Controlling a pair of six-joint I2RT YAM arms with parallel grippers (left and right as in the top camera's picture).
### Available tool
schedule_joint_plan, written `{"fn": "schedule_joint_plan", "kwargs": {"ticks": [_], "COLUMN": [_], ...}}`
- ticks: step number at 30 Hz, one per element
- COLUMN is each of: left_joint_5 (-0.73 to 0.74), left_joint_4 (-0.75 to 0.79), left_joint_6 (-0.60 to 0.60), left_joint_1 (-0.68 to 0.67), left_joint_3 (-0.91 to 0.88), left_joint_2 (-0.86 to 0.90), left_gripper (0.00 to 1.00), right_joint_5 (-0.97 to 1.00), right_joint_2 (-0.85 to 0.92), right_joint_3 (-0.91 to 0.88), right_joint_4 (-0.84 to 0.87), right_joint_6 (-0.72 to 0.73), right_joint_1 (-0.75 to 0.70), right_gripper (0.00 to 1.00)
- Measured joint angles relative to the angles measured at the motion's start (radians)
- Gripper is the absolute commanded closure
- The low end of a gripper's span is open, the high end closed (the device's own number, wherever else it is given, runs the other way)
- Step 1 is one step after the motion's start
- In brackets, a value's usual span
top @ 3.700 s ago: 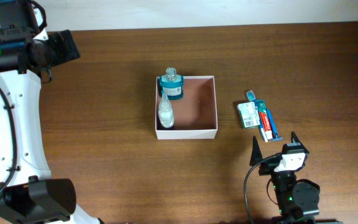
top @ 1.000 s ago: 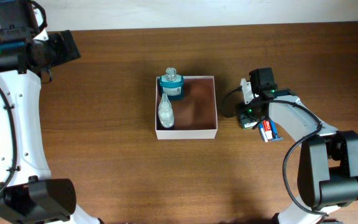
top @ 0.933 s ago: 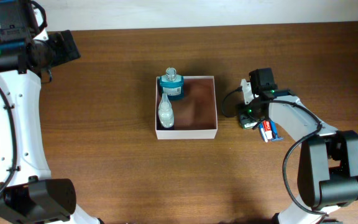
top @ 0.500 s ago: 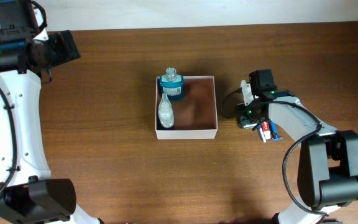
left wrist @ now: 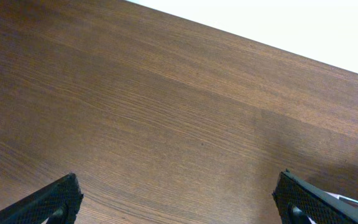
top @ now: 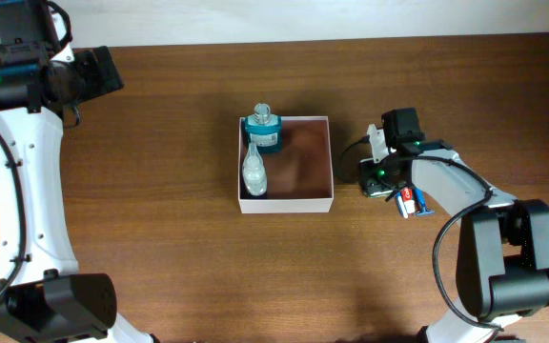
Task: Pack container
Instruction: 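Close right gripper on the green soap box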
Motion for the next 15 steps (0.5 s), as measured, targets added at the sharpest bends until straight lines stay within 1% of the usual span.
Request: {"fn": "schedule_joint_plan", "kwargs": {"ticks": [15], "left_joint_5": [0.000], "left_joint_4": [0.000], "left_joint_6": [0.000], "left_joint_1": [0.000], "left_joint_3": [0.000], "left_joint_2": [0.000], "left_gripper": [0.00], "right_joint_5": [-0.007], "right_joint_2": [0.000], "right_joint_3": [-0.023], "right_joint_4": [0.035], "right_joint_6": [0.000], "right_joint_1": [0.000], "right_gripper": [0.40]}}
